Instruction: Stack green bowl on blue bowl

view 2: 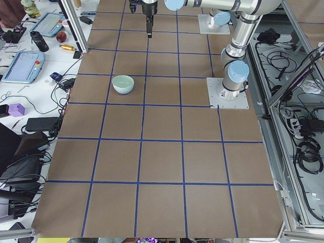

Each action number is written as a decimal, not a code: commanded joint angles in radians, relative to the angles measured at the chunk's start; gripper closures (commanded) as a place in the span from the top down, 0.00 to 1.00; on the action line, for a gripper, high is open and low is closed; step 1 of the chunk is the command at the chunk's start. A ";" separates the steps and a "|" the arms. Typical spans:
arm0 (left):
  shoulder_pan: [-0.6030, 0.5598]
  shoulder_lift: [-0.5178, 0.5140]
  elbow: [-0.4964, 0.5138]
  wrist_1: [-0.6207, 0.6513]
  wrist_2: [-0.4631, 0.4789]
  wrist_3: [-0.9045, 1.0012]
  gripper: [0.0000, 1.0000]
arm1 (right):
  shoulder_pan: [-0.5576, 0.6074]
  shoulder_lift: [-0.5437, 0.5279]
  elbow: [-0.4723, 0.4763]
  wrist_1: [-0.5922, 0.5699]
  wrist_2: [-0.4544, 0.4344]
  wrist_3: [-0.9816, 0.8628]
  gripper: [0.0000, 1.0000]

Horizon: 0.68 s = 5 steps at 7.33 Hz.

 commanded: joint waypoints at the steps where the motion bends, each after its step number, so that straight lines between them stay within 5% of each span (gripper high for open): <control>1: 0.000 0.000 0.001 0.003 0.000 0.001 1.00 | 0.000 0.000 0.000 -0.001 0.000 0.000 1.00; 5: 0.006 0.002 0.006 0.004 -0.001 0.001 1.00 | 0.000 0.000 0.000 0.001 0.000 -0.002 1.00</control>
